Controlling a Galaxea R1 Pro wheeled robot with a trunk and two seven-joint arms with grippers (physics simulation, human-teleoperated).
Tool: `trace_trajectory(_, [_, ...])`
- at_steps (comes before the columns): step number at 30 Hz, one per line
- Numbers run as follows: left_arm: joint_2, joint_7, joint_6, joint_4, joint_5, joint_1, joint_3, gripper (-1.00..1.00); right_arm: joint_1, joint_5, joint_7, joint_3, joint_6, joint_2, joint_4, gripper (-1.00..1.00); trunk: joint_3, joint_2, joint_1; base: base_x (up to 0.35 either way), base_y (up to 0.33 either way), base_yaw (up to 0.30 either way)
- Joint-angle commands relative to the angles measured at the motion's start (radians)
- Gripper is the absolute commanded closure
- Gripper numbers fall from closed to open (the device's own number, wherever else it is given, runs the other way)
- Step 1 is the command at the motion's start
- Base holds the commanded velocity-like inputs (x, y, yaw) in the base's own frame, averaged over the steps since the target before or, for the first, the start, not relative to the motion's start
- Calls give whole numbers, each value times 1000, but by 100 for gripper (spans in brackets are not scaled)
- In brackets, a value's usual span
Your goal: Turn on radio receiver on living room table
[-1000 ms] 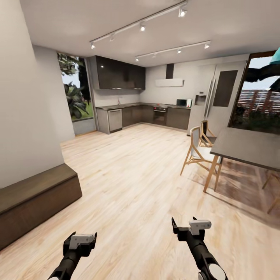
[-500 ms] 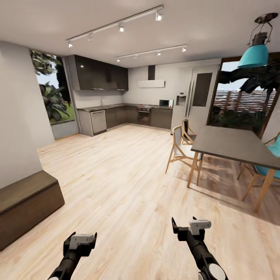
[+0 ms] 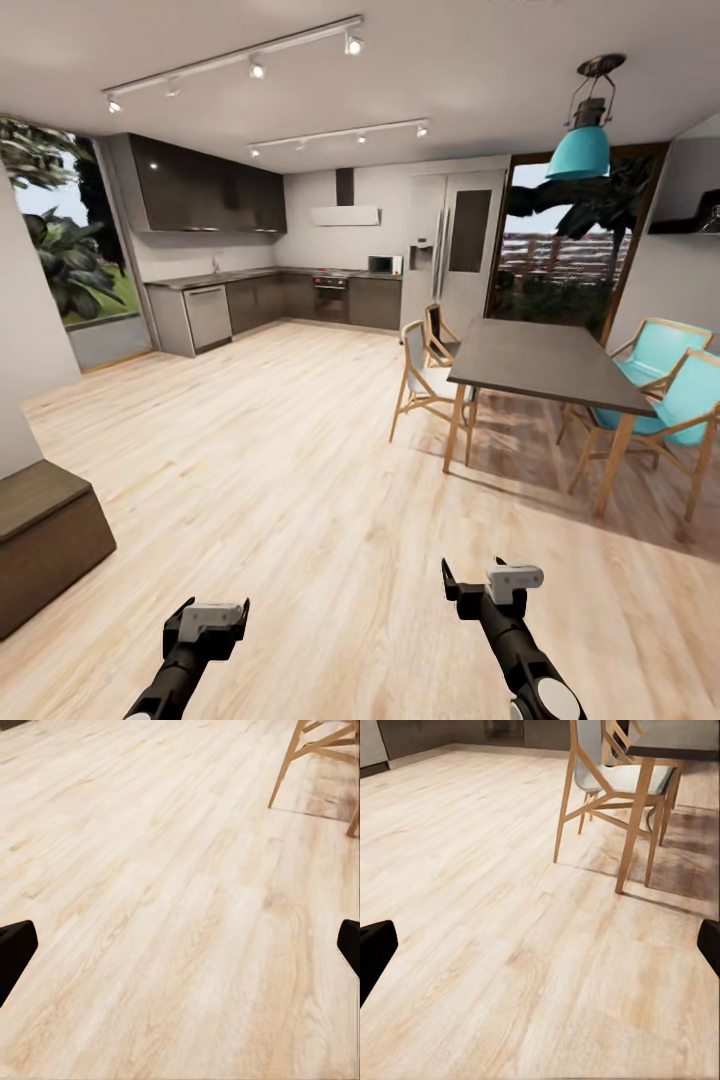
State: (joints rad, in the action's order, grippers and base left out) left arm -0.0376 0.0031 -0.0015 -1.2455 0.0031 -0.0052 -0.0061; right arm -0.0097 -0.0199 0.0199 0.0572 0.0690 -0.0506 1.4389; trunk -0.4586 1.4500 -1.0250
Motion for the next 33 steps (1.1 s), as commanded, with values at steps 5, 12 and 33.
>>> trace_trajectory(5, [1, 0, 0, 1, 0, 0, 0, -100, 0, 0, 0, 0, 0, 0, 0, -100, 0, 0, 0, 0, 0, -235])
trace_trajectory(12, [1, 0, 0, 1, 0, 0, 0, -100, 0, 0, 0, 0, 0, 0, 0, -100, -4, 0, 0, 0, 0, -219])
trace_trajectory(33, [1, 0, 0, 1, 0, 0, 0, -100, -1, 0, 0, 0, 0, 0, 0, -100, -14, 0, 0, 0, 0, -221])
